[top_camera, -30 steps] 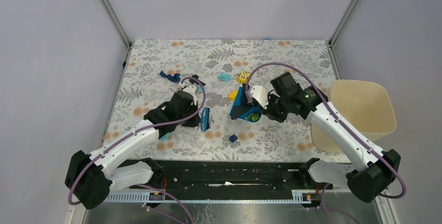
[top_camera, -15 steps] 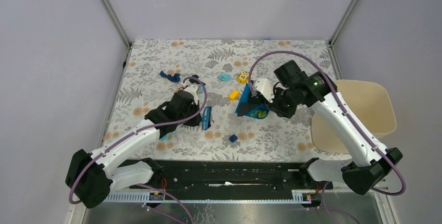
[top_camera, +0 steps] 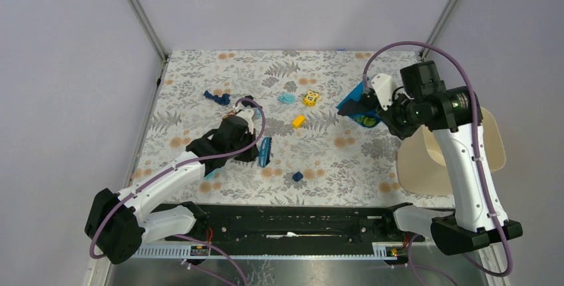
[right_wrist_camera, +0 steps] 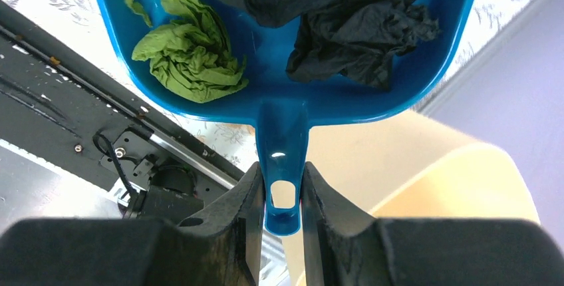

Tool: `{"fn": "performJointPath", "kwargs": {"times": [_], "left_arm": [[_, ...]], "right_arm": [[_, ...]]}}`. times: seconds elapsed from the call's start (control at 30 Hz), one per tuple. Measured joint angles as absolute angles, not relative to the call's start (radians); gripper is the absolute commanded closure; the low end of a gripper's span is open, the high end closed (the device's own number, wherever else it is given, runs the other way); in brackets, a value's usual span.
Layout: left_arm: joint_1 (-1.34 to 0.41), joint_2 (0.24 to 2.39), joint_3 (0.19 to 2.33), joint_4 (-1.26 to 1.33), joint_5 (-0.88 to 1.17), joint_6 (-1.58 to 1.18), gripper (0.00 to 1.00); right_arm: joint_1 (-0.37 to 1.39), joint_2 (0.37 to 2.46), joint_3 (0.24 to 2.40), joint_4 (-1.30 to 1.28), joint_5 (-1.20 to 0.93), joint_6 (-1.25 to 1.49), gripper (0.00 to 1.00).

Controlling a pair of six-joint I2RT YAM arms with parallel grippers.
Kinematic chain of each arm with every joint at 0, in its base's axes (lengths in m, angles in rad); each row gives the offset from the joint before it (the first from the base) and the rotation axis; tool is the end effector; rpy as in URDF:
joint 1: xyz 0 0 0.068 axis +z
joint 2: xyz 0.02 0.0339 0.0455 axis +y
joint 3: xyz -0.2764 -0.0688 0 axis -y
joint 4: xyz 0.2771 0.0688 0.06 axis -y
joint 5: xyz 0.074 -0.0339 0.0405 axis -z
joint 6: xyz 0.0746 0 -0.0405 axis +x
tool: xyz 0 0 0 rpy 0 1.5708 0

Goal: Sweep away the paper scraps from the table

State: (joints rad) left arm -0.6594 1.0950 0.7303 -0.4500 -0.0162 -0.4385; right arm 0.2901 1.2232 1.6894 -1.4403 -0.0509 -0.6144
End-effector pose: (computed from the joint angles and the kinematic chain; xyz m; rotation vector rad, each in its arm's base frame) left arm 0.2186 -0.1679 0.2083 0.2616 2.4301 -0.4896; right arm 0.2192 0.0694 0.4287 -1.1297 2.2796 -0.0624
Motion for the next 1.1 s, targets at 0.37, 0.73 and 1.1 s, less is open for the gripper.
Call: {"fn": "performJointPath", "kwargs": {"times": [0.37,0.73,1.1], "left_arm": [[-0.658,1.095,0.730,-0.450,0.007,-0.434,1.00],[-0.658,1.095,0.731,-0.450,0.042,-0.433,1.00],[-0.658,1.095,0.731,-0.451,0.061,-0.429,1.00]], "right_arm": [[0.183,1.151,1.712,-1.467,0.125,-0.532,1.00],[0.089,1.113,1.741,-1.477,0.272,-0.471,1.00],[-0.125,1.149,1.740,-1.465,0.278,-0.513,1.00]]}}
